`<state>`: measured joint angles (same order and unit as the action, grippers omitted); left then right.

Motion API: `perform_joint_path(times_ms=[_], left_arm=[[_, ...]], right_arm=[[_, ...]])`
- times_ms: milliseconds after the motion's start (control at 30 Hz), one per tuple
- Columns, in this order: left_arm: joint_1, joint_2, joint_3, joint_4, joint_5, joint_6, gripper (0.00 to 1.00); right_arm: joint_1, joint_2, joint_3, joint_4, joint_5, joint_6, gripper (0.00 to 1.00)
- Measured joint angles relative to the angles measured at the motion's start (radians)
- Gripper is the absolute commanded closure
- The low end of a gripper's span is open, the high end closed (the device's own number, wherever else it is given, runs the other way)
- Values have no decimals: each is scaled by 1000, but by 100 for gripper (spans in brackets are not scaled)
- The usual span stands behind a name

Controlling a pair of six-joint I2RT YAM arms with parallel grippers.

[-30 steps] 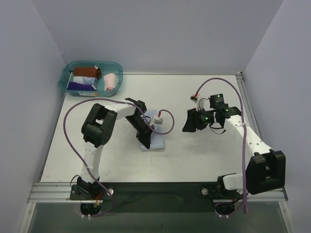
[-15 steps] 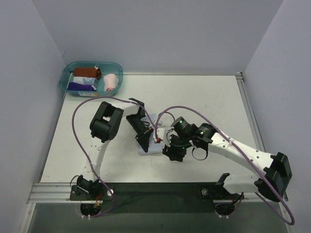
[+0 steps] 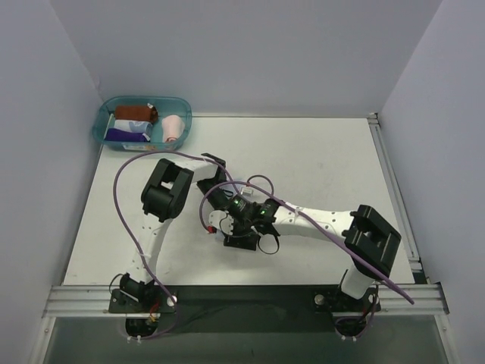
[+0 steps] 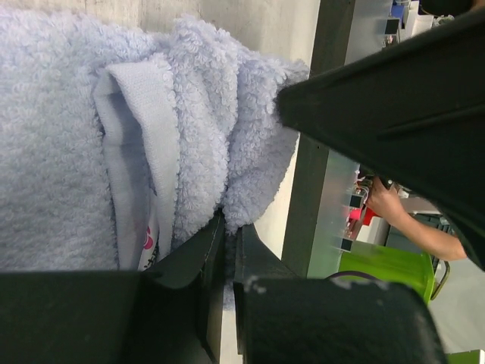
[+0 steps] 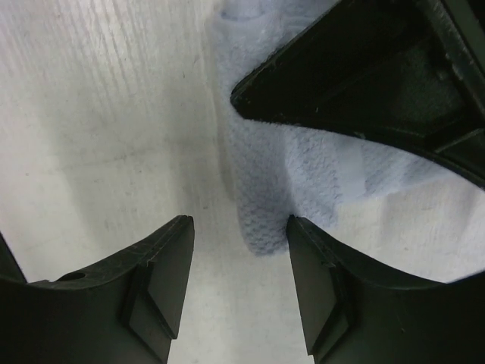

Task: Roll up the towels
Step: Roll the towel

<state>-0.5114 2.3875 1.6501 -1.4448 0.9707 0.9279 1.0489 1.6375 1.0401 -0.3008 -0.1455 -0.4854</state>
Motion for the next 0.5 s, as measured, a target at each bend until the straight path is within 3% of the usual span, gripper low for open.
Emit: perform_joint_path(times_ms=[200,367,467,500], left_arm=[[0,1,0,-3,-2,-4,98],[0,1,0,-4,-3,-4,98],[5,1,-8,-4,0,-4,98],[9,0,-12,-3,5,-4,97]], right_arm=[[0,61,37,58,-2,-21,52],[-13,122,40,85,-47,-32,70],[-38,145,39,103,-81,-29,87],[-48,145,40,105,-98,-24,97]])
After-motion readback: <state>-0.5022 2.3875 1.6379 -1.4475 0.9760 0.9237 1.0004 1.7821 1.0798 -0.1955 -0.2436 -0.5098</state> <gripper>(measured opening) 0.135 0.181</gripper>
